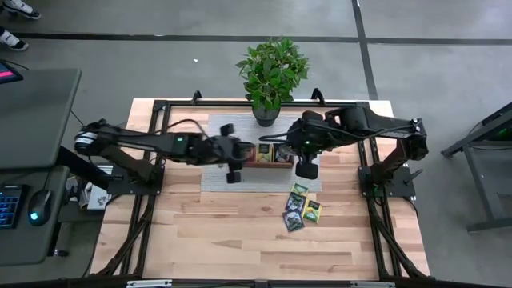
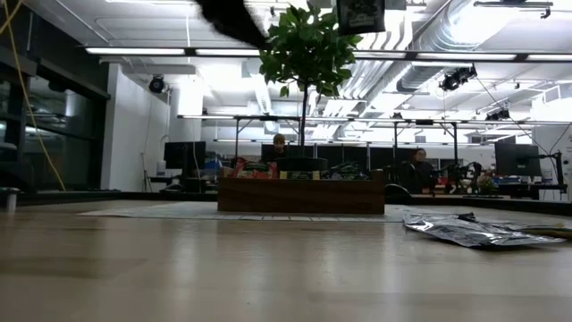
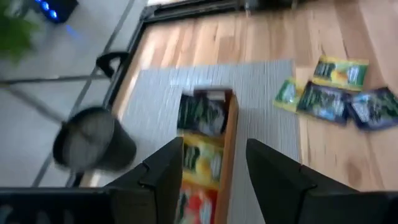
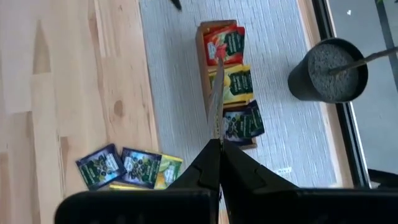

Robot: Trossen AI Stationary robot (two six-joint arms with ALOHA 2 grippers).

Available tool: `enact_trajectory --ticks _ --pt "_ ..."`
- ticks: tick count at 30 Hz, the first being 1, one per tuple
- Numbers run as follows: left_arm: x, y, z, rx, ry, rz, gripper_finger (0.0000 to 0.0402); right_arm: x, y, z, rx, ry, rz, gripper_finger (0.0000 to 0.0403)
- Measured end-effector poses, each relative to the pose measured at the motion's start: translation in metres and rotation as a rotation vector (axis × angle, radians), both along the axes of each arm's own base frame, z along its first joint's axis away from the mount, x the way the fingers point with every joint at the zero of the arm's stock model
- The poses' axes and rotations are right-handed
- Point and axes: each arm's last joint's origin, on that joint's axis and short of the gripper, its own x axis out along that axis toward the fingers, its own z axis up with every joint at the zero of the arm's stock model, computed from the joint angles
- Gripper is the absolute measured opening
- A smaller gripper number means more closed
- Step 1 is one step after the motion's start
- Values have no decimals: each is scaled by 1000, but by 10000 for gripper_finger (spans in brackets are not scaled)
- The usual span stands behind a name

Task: Pick & Place Tea
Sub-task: Put the violet tea bag into the right section of the wooden organizer

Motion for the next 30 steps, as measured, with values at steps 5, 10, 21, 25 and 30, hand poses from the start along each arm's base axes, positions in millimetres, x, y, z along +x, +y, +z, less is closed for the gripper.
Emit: enact_trajectory --ticks 5,10,21,25,30 --pt "-40 3 -17 -79 -116 23 172 -6 -2 -16 27 -55 3 0" --pt "-61 0 -28 -158 -244 -30 172 -18 -13 -61 46 -137 -20 0" --pt "-65 -7 -24 -165 -285 -212 172 -24 -61 -162 172 -166 16 0" --pt "-65 -8 -24 -173 -281 -233 172 -25 -73 -174 163 -202 5 0" --pt "-65 -8 -24 -172 -280 -234 172 -24 -87 -181 143 -241 20 0"
